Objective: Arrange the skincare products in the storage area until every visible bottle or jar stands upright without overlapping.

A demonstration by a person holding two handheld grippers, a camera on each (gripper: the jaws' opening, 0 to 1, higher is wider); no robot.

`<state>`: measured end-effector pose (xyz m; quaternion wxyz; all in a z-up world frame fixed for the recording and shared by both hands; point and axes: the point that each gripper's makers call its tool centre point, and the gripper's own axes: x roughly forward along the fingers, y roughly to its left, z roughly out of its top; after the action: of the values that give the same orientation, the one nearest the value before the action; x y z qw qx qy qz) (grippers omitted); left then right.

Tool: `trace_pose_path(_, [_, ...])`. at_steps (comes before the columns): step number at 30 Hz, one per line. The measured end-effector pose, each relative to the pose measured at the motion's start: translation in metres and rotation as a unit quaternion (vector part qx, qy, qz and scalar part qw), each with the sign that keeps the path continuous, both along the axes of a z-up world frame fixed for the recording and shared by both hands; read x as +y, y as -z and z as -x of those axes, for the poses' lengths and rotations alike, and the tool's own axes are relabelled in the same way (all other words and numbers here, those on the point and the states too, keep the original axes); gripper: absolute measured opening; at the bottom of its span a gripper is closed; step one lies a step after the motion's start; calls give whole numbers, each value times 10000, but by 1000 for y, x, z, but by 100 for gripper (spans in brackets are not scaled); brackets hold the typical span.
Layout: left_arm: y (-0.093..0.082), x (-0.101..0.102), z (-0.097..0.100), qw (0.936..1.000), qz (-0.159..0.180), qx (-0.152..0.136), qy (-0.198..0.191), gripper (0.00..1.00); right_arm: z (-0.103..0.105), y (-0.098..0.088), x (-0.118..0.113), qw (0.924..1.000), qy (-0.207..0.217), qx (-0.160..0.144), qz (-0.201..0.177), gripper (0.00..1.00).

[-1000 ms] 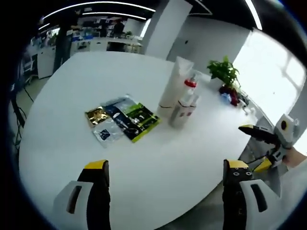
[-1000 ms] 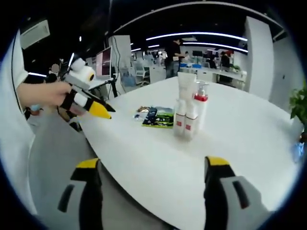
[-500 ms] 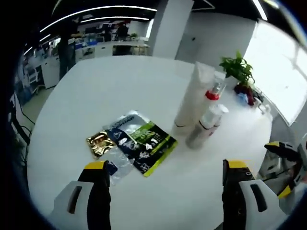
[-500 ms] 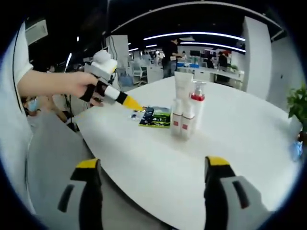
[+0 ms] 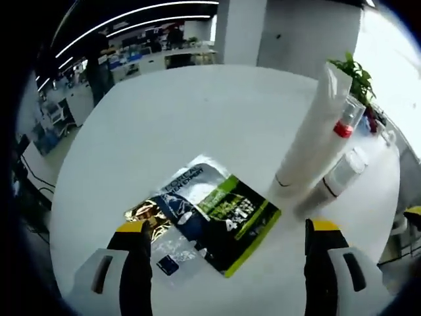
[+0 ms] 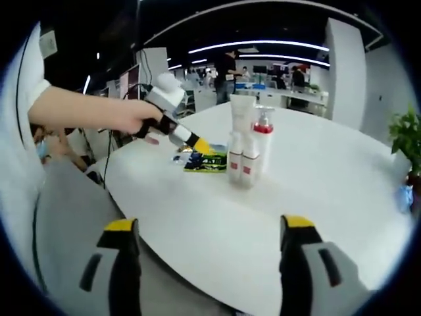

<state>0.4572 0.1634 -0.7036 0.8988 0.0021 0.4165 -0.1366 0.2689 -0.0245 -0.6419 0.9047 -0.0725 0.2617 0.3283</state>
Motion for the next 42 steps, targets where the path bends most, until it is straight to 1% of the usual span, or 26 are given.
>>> trace_pose_path(4, [10,5,-12,9994,10,136,-316,97,-1,2,-2,10000,72,54,0,88])
trace_pose_path(10, [19,3,-31,9981,-24,168,-592,97,-2,5,-5,9998,166,132,17,87])
trace_pose_path(14, [24,7,-40,9952,-144,178,-950,97,-3,6,-6,9996,214,164,32,87])
trace_pose_path(18, [32,7,-41,9926,-267,286,-1146,97,-4,7,-8,9995,268,189,30,87])
trace_pose_path(20, [36,6,-39,9911,-257,365,-1257,97,-4,7,-8,9994,288,198,29,87])
trace_pose_path(24, [40,1,-38,9895,-276,420,-1351,97,-4,7,-9,9993,309,213,23,87])
trace_pose_path(28, [49,3,-34,9865,-375,527,-1503,97,-4,8,-9,9992,317,231,35,87])
trace_pose_path(30, [50,6,-32,9867,-580,478,-1439,97,-4,8,-9,9992,327,233,37,87])
trace_pose_path(31, [52,4,-31,9876,-620,508,-1352,97,-4,7,-9,9992,329,233,31,87])
trace_pose_path(32, [50,4,-32,9879,-565,447,-1376,97,-4,7,-9,9992,331,234,30,87])
trace_pose_path(35, [50,7,-30,9890,-589,478,-1273,97,-4,7,-9,9992,335,229,31,86])
trace_pose_path(38, [49,10,-28,9905,-600,520,-1125,94,-4,7,-9,9992,336,218,32,86])
trace_pose_path(41, [48,13,-24,9926,-614,574,-872,90,-4,7,-10,9992,341,210,25,86])
trace_pose_path(42, [48,14,-23,9934,-617,549,-790,89,-5,7,-10,9992,342,202,22,86])
